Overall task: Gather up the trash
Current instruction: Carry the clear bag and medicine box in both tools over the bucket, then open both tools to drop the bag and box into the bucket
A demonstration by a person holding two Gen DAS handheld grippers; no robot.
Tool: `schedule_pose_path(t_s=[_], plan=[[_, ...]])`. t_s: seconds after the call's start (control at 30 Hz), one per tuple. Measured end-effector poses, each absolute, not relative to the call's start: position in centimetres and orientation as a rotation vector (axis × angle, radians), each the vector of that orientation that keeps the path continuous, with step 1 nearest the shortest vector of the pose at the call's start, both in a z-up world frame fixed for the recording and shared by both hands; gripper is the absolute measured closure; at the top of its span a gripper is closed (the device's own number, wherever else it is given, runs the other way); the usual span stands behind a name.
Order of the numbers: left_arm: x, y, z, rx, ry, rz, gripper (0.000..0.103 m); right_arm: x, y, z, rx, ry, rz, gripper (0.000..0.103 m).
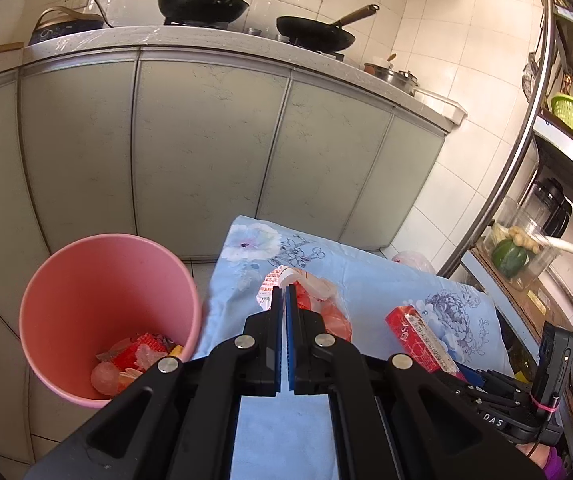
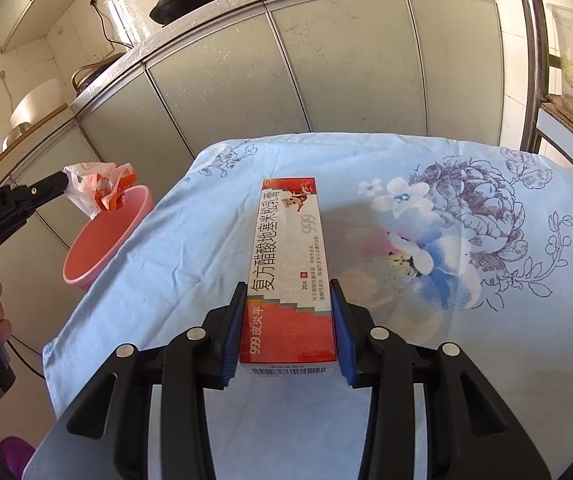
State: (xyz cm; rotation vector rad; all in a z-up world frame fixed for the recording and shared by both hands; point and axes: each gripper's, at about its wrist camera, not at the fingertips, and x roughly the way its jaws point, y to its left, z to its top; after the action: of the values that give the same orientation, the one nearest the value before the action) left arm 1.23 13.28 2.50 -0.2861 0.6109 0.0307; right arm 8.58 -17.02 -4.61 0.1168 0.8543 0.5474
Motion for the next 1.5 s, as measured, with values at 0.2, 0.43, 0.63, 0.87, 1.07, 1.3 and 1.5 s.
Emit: schedule_pose_path(t_s=[0.2,0.43,0.63,0.87,1.07,1.3,1.5], plan=[[-0.7,15.8,3.2,-0.301,0.565,0.075,0.102,8.9,-14.9,-3.1,0.135,0.844,0.588,0.063],[-3.2,18.9,3.1,-0.290,0.530,0.152,0.102,9.4,-10.0,-0.8,0.099,0.815,0.665,0.063],[-5.0,22.1,2.1,-0.303,0.527,0.235,0.102,9.8,-5.0,0.5,0.056,0.813,0.742,0.063],[-6.0,25.4,-0.3,-0.330,0.565,0.316,0.102,9.9,0.8,0.7,-0.006,0.833,0.823,0.063],[-6.2,27.2,-2.3,-0.353,0.606,0.353,0.102,9.6,5.7,-0.2,-0.062,0.874,0.868,0.063],[-5.4,28.3,-3.5,-0.370,0.639,0.356,0.102,9.6,9.6,-1.7,-0.123,0.915,0.890,0.063],[-4.6,28.5,-4.3,-0.375,0.666,0.362,0.102,9.7,11.5,-2.8,-0.150,0.943,0.884,0.063]])
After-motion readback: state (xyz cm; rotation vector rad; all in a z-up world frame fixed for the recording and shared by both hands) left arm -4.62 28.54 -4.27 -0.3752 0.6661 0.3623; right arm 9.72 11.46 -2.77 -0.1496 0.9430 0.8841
